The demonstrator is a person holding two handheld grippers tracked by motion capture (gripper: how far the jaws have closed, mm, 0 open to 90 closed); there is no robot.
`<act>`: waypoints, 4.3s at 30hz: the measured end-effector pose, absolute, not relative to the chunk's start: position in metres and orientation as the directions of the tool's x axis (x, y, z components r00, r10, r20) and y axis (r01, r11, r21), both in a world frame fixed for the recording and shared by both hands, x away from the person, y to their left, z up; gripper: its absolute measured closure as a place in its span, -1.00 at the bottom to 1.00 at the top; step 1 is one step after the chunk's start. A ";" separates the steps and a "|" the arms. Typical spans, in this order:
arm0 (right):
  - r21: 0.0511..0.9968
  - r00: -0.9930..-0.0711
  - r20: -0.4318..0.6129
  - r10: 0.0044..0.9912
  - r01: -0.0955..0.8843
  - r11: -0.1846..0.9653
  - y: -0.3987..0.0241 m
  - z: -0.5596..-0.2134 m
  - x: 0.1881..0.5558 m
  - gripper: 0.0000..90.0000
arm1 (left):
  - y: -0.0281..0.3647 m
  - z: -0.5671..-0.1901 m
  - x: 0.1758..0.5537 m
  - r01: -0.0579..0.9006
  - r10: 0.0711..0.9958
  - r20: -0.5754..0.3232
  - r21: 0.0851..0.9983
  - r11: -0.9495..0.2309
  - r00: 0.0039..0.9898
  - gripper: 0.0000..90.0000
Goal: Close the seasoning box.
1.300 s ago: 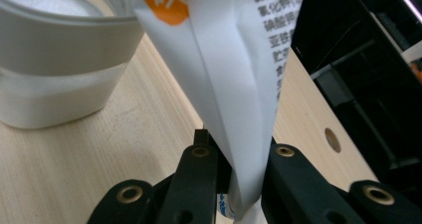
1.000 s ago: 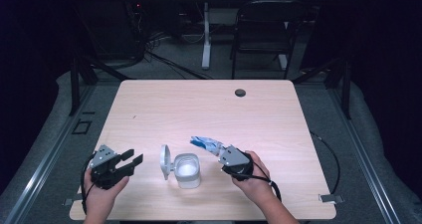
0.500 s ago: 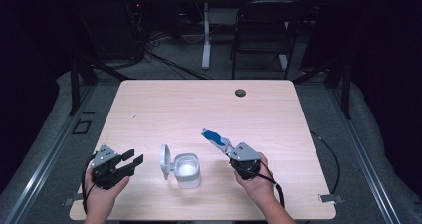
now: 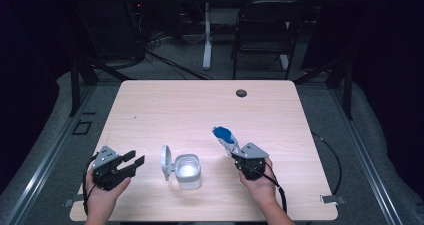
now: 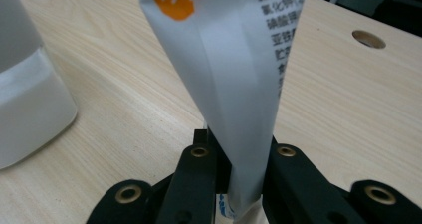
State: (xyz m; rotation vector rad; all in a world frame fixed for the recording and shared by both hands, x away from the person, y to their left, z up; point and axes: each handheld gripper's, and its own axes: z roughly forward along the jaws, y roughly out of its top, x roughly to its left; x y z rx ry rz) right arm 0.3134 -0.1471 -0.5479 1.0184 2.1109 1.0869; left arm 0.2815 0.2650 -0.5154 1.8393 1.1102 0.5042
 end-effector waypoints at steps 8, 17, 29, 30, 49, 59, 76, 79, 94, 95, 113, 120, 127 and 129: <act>0.844 -0.530 -0.088 0.843 0.411 0.346 -0.150 -0.554 0.318 0.91 | 0.266 -0.515 0.281 0.487 0.853 -0.101 0.852 -0.191 0.511 0.26; 0.835 -0.514 -0.051 0.856 0.448 0.319 -0.154 -0.558 0.321 0.84 | 0.265 -0.516 0.282 0.485 0.852 -0.100 0.853 -0.192 0.513 0.26; 0.819 -0.516 -0.037 0.856 0.475 0.322 -0.159 -0.558 0.318 0.62 | 0.265 -0.515 0.281 0.482 0.852 -0.099 0.855 -0.192 0.514 0.25; 0.816 -0.517 -0.042 0.855 0.476 0.328 -0.159 -0.558 0.318 0.61 | 0.265 -0.514 0.281 0.483 0.852 -0.098 0.855 -0.192 0.513 0.25; 0.814 -0.557 -0.091 0.825 0.435 0.384 -0.159 -0.561 0.305 0.25 | 0.265 -0.514 0.281 0.482 0.852 -0.099 0.855 -0.192 0.513 0.25; 0.813 -0.555 -0.094 0.826 0.436 0.385 -0.160 -0.561 0.298 0.08 | 0.265 -0.515 0.281 0.484 0.853 -0.102 0.854 -0.189 0.512 0.25; 0.829 -0.583 -0.045 0.811 0.431 0.357 -0.163 -0.560 0.288 0.01 | 0.264 -0.515 0.280 0.485 0.853 -0.104 0.854 -0.186 0.511 0.24; 0.835 -0.580 -0.035 0.814 0.431 0.343 -0.164 -0.561 0.287 0.01 | 0.264 -0.515 0.280 0.489 0.854 -0.104 0.852 -0.187 0.510 0.24; 0.852 -0.551 -0.007 0.834 0.433 0.294 -0.183 -0.556 0.275 0.01 | 0.260 -0.511 0.278 0.476 0.846 -0.096 0.857 -0.198 0.524 0.24; 0.849 -0.551 -0.013 0.835 0.434 0.300 -0.184 -0.555 0.274 0.01 | 0.260 -0.511 0.278 0.473 0.844 -0.094 0.858 -0.201 0.528 0.24; 0.853 -0.554 0.003 0.832 0.435 0.287 -0.189 -0.547 0.260 -0.03 | 0.244 -0.501 0.271 0.453 0.812 -0.083 0.860 -0.234 0.578 0.45; 0.860 -0.536 0.011 0.844 0.436 0.266 -0.198 -0.549 0.259 -0.04 | 0.234 -0.500 0.268 0.446 0.778 -0.076 0.852 -0.274 0.624 0.89; 0.867 -0.522 0.008 0.853 0.428 0.254 -0.202 -0.548 0.258 -0.04 | 0.226 -0.495 0.263 0.420 0.753 -0.065 0.860 -0.291 0.655 1.00; 0.868 -0.521 0.010 0.853 0.429 0.251 -0.202 -0.550 0.258 -0.04 | 0.224 -0.493 0.262 0.413 0.746 -0.064 0.862 -0.293 0.663 1.00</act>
